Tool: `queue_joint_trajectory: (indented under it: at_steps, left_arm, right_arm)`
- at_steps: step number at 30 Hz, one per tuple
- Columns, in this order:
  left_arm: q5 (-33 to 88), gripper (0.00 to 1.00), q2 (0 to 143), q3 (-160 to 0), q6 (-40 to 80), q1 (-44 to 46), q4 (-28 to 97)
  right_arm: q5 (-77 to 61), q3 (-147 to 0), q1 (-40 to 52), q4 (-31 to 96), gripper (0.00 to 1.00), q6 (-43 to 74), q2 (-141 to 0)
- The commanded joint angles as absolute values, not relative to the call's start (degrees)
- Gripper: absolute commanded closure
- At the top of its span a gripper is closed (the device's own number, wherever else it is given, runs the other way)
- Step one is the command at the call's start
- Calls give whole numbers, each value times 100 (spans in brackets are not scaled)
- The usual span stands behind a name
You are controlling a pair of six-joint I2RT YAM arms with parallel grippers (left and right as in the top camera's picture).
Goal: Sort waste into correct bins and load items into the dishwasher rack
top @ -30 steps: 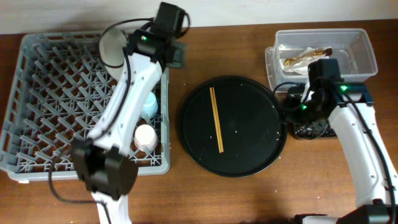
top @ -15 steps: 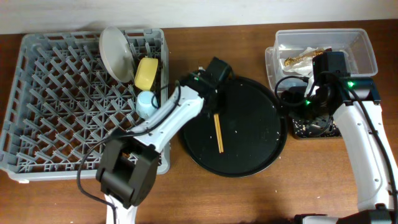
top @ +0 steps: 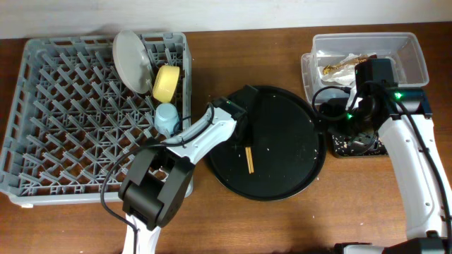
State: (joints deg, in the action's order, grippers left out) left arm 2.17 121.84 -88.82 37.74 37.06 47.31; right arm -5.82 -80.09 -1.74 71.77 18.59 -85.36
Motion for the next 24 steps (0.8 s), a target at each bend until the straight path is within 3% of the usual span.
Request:
queue_joint_trajectory:
  at_steps: [1, 4, 14, 20, 24]
  left_arm:
    - [263, 46, 12245, -9373, 3295, 3697, 5277]
    - [204, 39, 12245, -9920, 2939, 3697, 5870]
    - [-191, 39, 12457, -10116, 2714, 3691, 5640]
    - [-126, 54, 13010, -10116, 2733, 3691, 5474]
    - [-106, 55, 13039, -10116, 2731, 3691, 5465]
  right_arm:
    - [-532, -8101, -196, 7172, 1, 1846, -8464]
    - [-530, -8101, -196, 7172, 1, 1846, -8464]
    - [-530, -8101, -196, 7172, 2, 1846, -8464]
    - [-530, -8101, -196, 7172, 2, 1846, -8464]
    - [-530, -8101, -196, 7172, 2, 1846, -8464]
